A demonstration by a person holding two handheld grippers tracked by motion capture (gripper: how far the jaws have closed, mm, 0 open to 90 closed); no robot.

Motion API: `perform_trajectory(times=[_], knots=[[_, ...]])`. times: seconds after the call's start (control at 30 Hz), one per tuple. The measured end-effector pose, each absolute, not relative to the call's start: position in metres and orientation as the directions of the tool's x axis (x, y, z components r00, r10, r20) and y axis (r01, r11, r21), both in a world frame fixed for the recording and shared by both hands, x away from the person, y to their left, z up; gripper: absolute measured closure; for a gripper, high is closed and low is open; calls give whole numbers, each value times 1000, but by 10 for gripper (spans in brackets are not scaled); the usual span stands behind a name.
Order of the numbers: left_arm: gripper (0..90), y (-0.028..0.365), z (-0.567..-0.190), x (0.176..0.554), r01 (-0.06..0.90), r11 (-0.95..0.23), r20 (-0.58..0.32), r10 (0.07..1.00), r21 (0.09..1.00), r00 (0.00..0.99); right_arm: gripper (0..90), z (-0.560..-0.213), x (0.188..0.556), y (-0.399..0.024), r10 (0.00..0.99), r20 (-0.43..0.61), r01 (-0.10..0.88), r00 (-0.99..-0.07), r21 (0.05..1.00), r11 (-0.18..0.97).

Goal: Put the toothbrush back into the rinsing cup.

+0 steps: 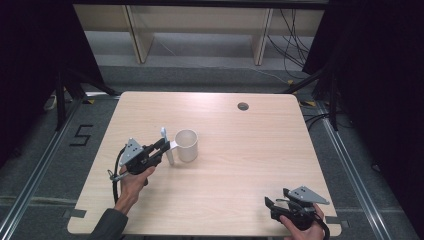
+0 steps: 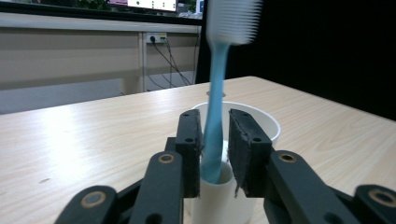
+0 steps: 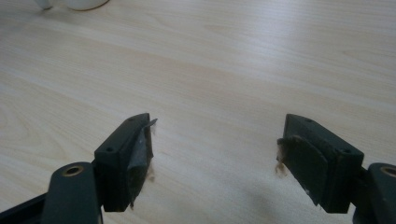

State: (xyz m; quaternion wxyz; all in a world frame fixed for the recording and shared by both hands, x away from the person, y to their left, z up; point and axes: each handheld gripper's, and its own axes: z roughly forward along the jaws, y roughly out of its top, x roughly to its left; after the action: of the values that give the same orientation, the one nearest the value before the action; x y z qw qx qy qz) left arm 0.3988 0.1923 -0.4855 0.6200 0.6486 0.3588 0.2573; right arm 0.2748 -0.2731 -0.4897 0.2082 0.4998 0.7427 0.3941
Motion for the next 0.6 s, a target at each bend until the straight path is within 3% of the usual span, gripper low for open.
perform_trajectory(times=[0.27, 0.6], knots=[[464, 195, -482, 396, 158, 20, -111, 795, 987, 597, 258, -490, 275, -273, 908, 78, 578, -411, 793, 194], [319, 197, -472, 387, 212, -16, -119, 785, 977, 608, 257, -489, 273, -271, 910, 110, 599, -401, 782, 170]])
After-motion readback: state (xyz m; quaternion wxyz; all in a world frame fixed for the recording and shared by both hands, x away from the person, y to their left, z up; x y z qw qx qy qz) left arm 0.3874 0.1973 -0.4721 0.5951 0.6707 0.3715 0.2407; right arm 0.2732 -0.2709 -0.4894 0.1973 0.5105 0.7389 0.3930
